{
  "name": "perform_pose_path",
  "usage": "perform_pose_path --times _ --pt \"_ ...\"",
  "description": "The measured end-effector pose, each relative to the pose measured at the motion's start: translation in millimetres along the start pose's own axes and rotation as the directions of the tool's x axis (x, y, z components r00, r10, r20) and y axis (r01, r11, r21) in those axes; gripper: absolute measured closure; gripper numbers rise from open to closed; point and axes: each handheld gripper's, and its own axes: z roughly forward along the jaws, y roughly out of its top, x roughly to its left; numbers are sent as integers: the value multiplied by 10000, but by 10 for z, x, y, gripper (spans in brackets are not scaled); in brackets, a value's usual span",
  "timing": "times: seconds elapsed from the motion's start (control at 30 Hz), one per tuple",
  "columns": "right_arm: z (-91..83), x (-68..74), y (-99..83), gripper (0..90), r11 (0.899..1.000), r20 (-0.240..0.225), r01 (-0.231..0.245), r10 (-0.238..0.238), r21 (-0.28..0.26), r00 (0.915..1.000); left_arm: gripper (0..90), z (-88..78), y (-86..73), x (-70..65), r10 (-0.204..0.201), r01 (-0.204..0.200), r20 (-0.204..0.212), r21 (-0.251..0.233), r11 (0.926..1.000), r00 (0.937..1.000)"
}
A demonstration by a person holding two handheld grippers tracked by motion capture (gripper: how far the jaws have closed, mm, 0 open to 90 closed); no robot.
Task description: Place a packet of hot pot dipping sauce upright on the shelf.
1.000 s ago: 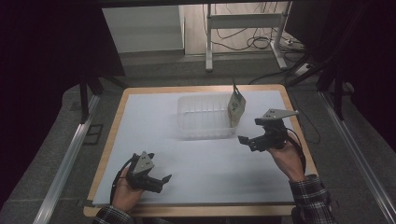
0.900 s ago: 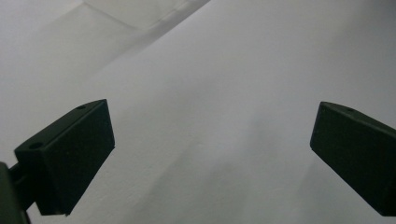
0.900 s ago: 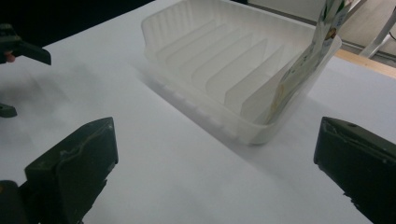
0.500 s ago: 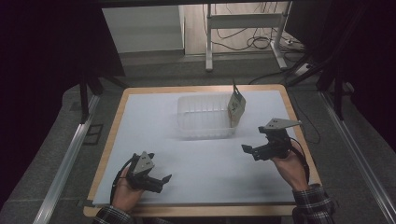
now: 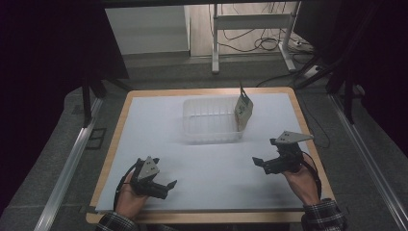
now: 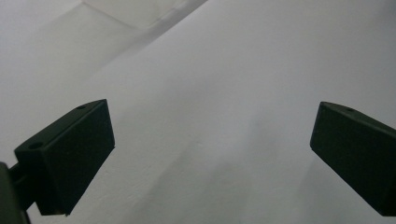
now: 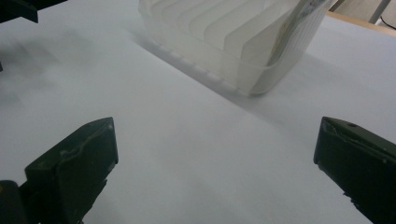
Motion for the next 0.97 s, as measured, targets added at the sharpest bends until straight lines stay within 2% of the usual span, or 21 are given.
perform_pose_path --times 0.5,0.7,0.97 --pt "-10 108 -221 0 9995 85 80 -83 302 9999 0 13 0 -12 98 -98 52 101 9999 9999" --pt "14 169 -325 0 9954 248 464 -486 835 9985 0 14 -1 -13 110 -111 63 115 9999 9999" --pt "112 194 -434 0 9835 351 827 -895 1611 9954 0 19 1 -13 150 -152 81 143 9998 9999"
